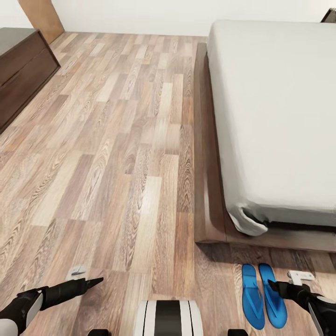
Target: In the bedroom, move the book from the bed onto either nightstand, and place the two sandals side by side next to the bed.
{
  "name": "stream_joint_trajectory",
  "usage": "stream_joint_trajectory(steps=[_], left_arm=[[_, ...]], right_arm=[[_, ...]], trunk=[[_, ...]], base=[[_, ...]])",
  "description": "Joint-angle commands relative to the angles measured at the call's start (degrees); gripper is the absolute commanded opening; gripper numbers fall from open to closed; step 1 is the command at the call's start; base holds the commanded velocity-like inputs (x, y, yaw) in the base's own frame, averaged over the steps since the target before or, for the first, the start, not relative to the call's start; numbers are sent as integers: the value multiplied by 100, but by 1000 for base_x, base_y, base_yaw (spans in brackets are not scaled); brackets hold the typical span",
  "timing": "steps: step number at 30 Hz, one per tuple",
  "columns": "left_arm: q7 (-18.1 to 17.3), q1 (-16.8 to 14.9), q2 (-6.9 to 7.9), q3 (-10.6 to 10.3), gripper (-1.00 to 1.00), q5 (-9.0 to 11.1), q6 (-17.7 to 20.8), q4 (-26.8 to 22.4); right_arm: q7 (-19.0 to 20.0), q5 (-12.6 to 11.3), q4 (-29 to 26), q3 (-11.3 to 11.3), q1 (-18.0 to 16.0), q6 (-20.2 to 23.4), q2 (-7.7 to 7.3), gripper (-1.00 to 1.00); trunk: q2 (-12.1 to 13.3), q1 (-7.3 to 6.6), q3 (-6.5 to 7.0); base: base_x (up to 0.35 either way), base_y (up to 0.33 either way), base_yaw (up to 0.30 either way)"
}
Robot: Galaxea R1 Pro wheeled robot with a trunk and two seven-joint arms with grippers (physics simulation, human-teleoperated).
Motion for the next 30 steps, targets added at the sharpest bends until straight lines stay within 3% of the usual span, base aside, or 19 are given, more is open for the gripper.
stream_joint_trajectory(steps=[1, 4, 7, 8, 9, 12, 14, 18, 23, 27, 30], left_arm=[[-34, -3, -16, 48, 100, -52, 44, -5], [-32, -3, -60, 48, 100, -55, 45, -5], [-27, -3, -87, 48, 100, -59, 39, -5], [-30, -3, -96, 48, 100, -60, 37, -5], [-32, -3, -98, 48, 100, -60, 37, -3], [-36, -3, -100, 48, 100, -61, 37, 13], [-43, -3, -100, 55, 100, -57, 31, 76], [-34, -3, -87, 64, 100, -56, -20, 383], [-15, -3, -69, 62, 100, -67, -421, 812], [20, -3, -80, 58, 100, -64, -635, 910], [53, -3, -88, 60, 100, -54, -679, 930]], right_arm=[[61, 48, -13, -39, 0, 24, -1, 100], [226, -1, -17, -62, 8, 29, -21, 100], [820, -160, -9, -103, 17, 31, -75, 100], [1706, -316, 64, -308, 33, 31, -430, 100], [2240, -364, 251, -559, 40, 32, -737, 100], [2917, -398, 880, -1069, 45, 9, -1183, 100], [3204, -408, 1416, -1298, 47, -27, -1364, 100], [3365, -414, 1973, -1431, 47, -65, -1470, 100], [3384, -415, 2096, -1453, 53, -128, -1483, 100], [3372, -415, 2245, -1461, 56, -726, -1478, 100], [3363, -425, 2597, -1480, 56, -942, -1484, 100]], trunk=[[0, -3, 20], [4, -11, 86], [8, -19, 153], [10, -21, 175], [11, -24, 197], [15, -32, 263], [18, -37, 308], [23, -47, 396], [30, -60, 507], [35, -70, 596], [39, -78, 662]], base=[[0, 0, 0], [0, 0, 0], [0, 0, 0], [0, 0, 0], [0, 0, 0], [0, 0, 0], [0, 0, 0], [0, 0, 0], [0, 0, 0], [0, 0, 0], [0, 0, 0]])
